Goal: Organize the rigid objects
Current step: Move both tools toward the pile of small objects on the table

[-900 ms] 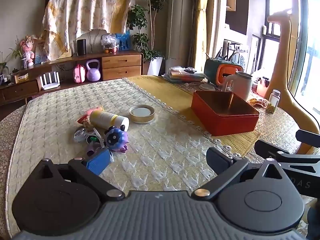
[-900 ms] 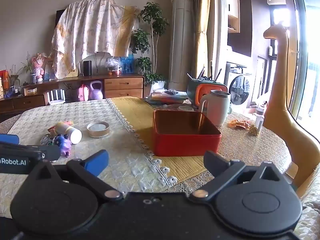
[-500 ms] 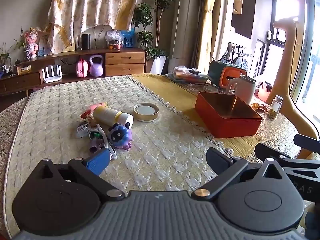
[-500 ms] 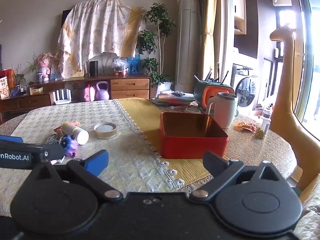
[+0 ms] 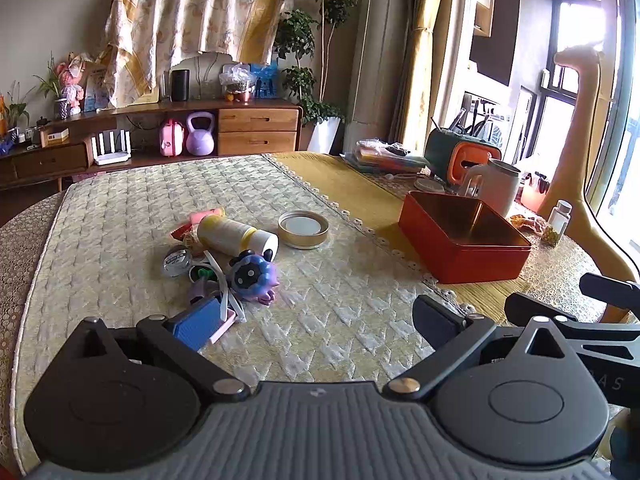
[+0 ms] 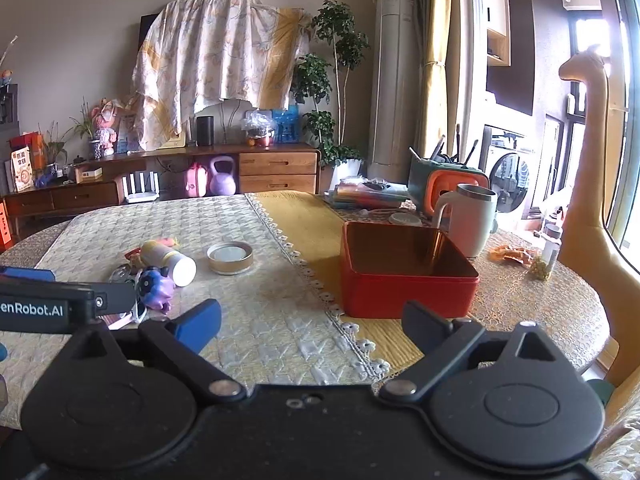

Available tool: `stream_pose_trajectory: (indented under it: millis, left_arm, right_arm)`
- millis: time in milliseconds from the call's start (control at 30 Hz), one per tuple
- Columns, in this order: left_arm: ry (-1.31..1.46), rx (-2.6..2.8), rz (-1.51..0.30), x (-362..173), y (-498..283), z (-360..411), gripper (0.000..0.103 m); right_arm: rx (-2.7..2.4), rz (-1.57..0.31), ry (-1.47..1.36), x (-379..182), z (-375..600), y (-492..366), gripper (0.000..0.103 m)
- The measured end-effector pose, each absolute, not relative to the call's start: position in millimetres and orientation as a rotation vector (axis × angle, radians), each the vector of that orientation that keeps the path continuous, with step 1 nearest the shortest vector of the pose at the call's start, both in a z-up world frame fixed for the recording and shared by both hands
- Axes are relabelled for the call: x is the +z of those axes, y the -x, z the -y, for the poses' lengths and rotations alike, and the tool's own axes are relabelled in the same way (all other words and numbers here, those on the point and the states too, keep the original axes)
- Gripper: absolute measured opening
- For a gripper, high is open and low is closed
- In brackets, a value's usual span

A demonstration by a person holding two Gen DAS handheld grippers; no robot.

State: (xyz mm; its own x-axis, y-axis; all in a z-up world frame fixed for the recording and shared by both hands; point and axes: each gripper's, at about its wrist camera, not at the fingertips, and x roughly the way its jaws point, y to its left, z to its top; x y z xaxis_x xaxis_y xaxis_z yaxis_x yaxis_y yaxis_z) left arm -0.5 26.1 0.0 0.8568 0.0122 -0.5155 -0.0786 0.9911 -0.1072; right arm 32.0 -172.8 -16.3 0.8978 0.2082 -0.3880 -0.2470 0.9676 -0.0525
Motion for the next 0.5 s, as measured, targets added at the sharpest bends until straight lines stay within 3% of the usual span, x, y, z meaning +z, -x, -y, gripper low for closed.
stream_pose_trajectory:
  millis: [500]
  left_arm:
    - [0.124,0.054,-0.535,-2.1,0.0,-30.1,0.103]
  right_arm:
    - [0.269,-0.403,0.108,-19.3,166.1,-34.2,0.091]
